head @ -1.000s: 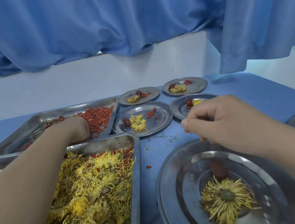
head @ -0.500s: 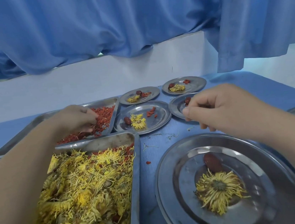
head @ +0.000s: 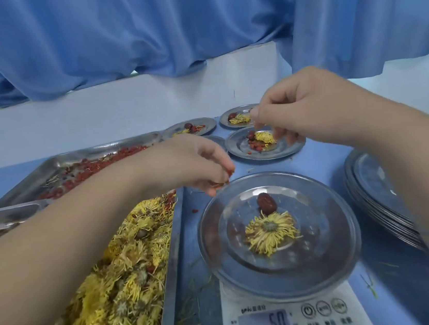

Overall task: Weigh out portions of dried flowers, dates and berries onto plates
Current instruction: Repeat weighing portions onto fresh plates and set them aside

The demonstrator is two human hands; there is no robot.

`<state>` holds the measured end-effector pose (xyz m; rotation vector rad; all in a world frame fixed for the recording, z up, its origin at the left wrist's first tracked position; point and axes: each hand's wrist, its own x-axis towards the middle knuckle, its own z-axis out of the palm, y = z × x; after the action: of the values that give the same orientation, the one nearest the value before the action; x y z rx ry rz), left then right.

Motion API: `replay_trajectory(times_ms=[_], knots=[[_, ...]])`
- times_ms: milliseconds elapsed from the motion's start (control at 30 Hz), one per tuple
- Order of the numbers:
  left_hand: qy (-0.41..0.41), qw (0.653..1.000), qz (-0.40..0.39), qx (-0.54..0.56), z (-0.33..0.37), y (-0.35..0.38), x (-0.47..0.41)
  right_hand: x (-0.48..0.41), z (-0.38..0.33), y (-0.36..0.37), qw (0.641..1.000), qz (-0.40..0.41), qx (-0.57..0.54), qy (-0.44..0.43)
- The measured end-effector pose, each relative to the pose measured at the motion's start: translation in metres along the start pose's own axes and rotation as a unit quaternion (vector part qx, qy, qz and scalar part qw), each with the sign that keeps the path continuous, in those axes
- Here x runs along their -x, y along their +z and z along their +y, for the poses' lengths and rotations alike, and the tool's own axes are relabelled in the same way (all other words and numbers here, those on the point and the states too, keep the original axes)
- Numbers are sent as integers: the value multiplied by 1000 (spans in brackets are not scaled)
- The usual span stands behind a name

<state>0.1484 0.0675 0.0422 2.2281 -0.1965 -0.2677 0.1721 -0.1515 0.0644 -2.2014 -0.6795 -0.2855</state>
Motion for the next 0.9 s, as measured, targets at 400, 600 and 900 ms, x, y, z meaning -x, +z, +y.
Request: replay_trajectory(times_ms=[400, 600, 900], knots=[[14, 975, 116, -187, 11, 35, 16, 56, -57, -45, 994, 44, 26, -93], [-3, 980, 150, -134, 13, 43, 25, 93, -49, -46, 992, 23, 50, -109], [-18, 981, 176, -83, 13, 56, 33, 149, 13, -15, 993, -31, 90, -70]])
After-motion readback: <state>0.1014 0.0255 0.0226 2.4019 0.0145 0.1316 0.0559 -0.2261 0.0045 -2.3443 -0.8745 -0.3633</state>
